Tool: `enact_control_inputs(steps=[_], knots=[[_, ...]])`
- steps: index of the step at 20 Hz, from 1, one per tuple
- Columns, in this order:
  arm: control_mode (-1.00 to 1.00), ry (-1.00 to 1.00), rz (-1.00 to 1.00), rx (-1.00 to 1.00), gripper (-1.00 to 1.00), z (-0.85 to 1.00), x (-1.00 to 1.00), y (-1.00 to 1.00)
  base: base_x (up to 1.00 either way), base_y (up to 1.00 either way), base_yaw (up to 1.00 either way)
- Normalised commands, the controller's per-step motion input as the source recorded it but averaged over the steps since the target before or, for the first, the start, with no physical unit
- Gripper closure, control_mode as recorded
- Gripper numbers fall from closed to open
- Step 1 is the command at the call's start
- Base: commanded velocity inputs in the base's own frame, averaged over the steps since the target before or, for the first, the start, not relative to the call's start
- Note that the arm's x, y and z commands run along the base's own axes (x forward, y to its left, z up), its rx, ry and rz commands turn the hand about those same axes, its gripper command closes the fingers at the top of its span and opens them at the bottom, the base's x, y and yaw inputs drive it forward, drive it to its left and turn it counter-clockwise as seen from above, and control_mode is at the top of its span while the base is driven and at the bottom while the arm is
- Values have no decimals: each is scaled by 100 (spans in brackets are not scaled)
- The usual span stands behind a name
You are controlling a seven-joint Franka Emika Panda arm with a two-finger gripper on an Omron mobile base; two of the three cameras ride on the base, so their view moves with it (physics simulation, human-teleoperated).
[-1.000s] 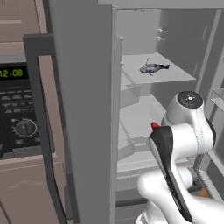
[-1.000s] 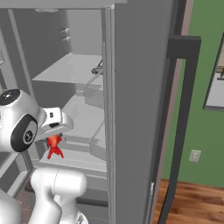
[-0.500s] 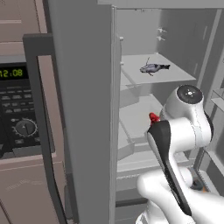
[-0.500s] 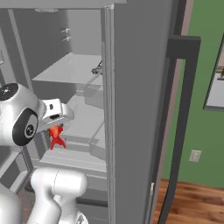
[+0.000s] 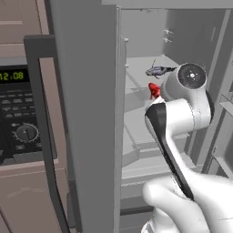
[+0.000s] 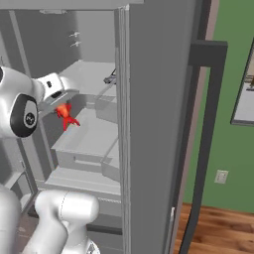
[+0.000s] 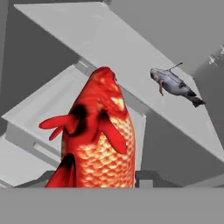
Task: Place the fish on the counter behind the older fish on the same shelf of the fridge to maintain FIFO order. Close the fridge door when finished.
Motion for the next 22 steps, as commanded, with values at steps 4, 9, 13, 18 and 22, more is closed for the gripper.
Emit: enact_control_inputs(steps=[4,9,13,18,22], knots=[[-100,-12,16,-4,100,24,63,6,0,0,0],[-100,-2,17,-1,100,0,64,27,0,0,0],[-100,-2,11,-3,100,16,59,20,0,0,0],[-100,-5,1,-10,100,37,58,7,0,0,0],[-100,0,0,-9,100,17,60,0,0,0,0]])
